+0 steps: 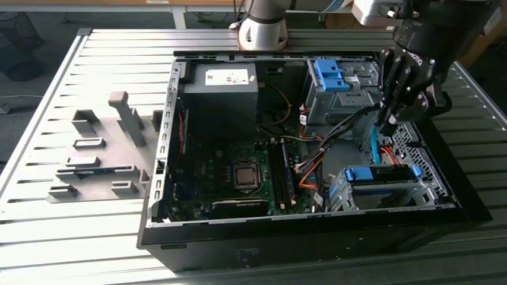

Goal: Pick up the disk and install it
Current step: 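Insert the second disk wire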

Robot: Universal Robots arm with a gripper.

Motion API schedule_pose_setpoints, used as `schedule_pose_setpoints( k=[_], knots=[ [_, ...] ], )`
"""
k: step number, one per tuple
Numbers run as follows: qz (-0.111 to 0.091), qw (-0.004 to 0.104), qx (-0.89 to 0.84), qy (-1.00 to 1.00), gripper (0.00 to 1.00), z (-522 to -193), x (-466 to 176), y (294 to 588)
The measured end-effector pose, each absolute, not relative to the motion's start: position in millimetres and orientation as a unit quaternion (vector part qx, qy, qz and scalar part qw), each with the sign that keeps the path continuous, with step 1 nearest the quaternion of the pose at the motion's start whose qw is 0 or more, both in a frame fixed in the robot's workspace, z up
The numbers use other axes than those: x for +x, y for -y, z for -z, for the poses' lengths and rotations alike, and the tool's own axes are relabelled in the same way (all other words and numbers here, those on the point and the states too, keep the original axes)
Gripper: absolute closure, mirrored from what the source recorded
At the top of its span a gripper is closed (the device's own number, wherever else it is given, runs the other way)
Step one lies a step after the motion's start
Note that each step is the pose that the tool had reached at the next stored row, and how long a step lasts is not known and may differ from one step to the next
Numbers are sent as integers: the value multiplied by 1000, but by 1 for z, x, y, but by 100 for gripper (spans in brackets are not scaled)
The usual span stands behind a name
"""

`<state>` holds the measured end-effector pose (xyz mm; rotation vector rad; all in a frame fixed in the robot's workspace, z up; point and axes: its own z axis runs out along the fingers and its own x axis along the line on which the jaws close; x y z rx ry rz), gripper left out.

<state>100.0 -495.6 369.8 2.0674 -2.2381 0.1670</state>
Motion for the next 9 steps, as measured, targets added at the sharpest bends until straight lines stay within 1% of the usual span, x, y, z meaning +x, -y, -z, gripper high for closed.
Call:
schedule_pose_setpoints(
  k=[1, 6, 7, 9],
  knots=[
    [-54, 45, 677, 733, 84, -369, 100, 496],
    [-48, 39, 677, 733, 84, -367, 100, 498],
    [-46, 37, 677, 733, 84, -367, 100, 500],
    [-39, 29, 678, 734, 84, -366, 100, 503]
  ],
)
